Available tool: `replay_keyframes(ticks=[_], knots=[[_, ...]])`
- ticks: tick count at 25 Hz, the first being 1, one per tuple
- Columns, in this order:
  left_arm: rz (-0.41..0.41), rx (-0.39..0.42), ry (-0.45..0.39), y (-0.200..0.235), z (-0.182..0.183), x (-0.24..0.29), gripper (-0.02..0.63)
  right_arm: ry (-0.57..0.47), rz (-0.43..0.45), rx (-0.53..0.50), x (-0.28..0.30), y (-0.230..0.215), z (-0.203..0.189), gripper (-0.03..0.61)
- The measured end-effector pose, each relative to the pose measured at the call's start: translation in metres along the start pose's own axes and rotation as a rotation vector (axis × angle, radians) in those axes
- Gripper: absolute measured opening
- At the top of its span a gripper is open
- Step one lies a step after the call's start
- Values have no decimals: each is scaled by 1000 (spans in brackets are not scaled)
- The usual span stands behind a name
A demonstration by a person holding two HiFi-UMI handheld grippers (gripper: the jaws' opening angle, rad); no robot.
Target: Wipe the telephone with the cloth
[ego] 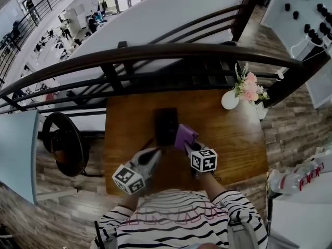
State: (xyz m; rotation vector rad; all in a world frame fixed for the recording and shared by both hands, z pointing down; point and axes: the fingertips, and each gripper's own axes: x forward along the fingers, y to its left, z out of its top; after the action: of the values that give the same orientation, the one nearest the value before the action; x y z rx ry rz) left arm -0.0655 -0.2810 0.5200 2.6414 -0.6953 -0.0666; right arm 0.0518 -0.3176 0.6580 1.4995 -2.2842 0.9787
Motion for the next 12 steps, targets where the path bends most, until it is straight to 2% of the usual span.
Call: replay_keyframes(ticks=[5,12], knots=[[3,27,-2,3,9,-7,2,-104,46,19,-29,29,24,37],[-7,49,-10,-4,19,-14,3,-225,59,-16,-74,57,52,37]])
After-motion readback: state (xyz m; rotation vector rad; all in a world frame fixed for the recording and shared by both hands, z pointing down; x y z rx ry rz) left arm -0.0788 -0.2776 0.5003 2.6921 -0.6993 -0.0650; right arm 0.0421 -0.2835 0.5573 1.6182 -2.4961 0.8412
